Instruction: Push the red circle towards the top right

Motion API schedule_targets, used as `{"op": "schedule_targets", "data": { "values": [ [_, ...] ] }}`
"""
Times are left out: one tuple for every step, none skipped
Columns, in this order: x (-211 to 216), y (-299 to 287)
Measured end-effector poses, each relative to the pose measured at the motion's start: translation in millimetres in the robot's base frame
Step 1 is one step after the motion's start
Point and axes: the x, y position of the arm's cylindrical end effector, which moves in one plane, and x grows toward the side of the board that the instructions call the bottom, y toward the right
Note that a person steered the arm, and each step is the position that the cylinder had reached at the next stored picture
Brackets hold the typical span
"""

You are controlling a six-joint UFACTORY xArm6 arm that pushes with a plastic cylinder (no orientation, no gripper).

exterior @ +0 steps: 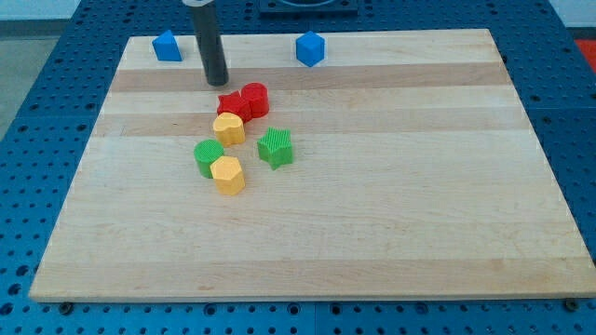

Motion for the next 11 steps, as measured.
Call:
{"op": "schedule_targets", "data": {
  "values": [
    [6.8,5.8],
    [28.2,19.9],
    [47.0,31.1],
    [48.2,71.3],
    [48.1,112.4],
    [48.1,156.3],
    [48.1,198.6],
    [55.6,230.2],
    [60.6,259.6],
    [60.6,283.9],
    [65.5,298.0]
  ]
}}
